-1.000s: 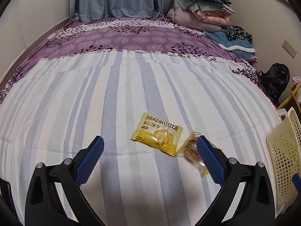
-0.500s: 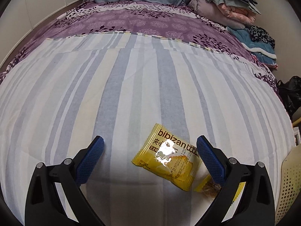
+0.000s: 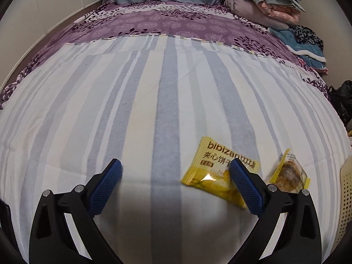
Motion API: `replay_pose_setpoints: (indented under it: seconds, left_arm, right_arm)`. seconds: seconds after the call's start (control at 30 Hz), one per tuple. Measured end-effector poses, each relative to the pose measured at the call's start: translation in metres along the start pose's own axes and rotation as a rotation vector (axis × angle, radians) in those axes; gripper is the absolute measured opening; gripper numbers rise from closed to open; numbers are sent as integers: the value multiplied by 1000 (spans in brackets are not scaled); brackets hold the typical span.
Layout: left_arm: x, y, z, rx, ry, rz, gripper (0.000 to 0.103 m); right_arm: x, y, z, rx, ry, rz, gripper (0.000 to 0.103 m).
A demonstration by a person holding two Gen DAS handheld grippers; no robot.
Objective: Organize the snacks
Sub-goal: 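Grasp the yellow bibizan biscuit pack with the left tool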
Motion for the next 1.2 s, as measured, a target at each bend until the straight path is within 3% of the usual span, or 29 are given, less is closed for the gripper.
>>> replay_pose_setpoints:
  seconds: [0.23,0.5,0.73,0.83,1.0,1.2]
  left_arm:
    - [30,-12,-9,15,-6,-60,100]
    - [-9,8,5,18,-33,-98,100]
    - [-29,18,25,20,98,-65,100]
    - [-33,14,21,-2,99,-12,100]
    - [-15,-3,10,1,94,27,100]
    - [18,-22,-3,6,86,4,100]
  right_arm:
    - [10,0,4,6,15,-14,98]
    - [12,-2,2,3,10,-19,98]
    - [2,-6,0,4,-5,7,98]
    - [-3,-7,-1,-1,-8,20,98]
    - [-5,-5,1,-5,-2,31,98]
    - [3,-7,6,7,16,19,98]
Point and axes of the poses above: each gripper's, at about its wrist camera, not at the fingertips, and z roughly the way its jaws point, x to its left, y to its top, the point moved 9 cm from there along z, roughly the way its jaws point, and after that the axes turned 4 degrees about y, right-handed, at the moved point
